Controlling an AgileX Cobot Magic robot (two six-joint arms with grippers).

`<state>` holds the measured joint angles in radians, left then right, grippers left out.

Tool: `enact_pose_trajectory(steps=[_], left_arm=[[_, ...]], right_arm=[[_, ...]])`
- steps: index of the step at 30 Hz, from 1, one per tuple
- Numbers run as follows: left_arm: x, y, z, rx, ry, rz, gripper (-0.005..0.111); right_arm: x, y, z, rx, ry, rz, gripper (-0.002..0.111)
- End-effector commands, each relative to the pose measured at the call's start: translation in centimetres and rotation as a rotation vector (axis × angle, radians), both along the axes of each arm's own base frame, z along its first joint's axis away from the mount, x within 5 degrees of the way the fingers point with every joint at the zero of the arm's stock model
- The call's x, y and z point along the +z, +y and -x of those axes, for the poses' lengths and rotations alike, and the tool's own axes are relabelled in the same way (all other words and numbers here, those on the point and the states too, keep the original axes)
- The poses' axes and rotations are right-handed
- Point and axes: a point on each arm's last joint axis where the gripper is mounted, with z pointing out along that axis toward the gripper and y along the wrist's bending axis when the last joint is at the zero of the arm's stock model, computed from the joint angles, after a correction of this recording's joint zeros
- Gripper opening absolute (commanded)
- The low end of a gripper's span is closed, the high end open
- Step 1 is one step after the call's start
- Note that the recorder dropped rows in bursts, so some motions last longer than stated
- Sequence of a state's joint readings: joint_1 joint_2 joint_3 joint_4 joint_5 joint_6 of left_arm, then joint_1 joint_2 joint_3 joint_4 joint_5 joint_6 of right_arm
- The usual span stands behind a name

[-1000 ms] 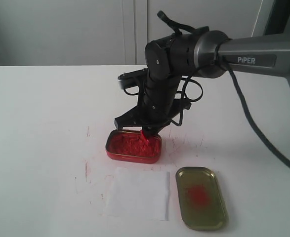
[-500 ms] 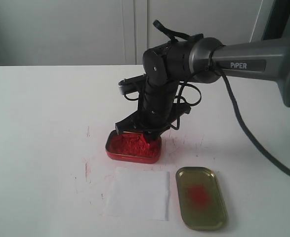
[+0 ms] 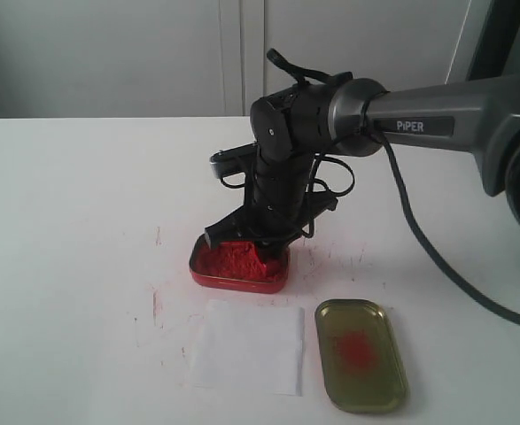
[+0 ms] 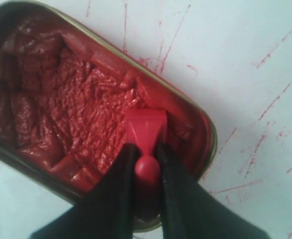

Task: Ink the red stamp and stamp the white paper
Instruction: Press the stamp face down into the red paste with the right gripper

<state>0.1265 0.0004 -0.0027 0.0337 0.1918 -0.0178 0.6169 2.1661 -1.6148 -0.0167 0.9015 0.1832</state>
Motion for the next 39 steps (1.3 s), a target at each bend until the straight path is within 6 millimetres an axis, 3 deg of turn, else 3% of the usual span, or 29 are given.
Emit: enact_pose_trajectory(steps=[1, 7, 14, 39], left_arm=[[-0.1, 0.0, 0.0, 0.001, -0.001, 0.006, 0.0], [-0.1, 0.0, 0.0, 0.001, -0.001, 0.006, 0.0], [-0.1, 0.0, 0.0, 0.001, -0.001, 0.006, 0.0], [-0.1, 0.0, 0.0, 0.001, -0.001, 0.006, 0.0]], right_arm=[[-3.5, -0.3, 0.3, -0.002, 0.078, 0.065, 0.0], [-4.8, -0.4, 0.5, -0.003, 0.118, 0.093, 0.0], [-4.9, -0.4, 0.4, -0.002, 0.116, 0.092, 0.0], [2.6, -0.1, 0.1, -0.009, -0.088, -0.058, 0.0]])
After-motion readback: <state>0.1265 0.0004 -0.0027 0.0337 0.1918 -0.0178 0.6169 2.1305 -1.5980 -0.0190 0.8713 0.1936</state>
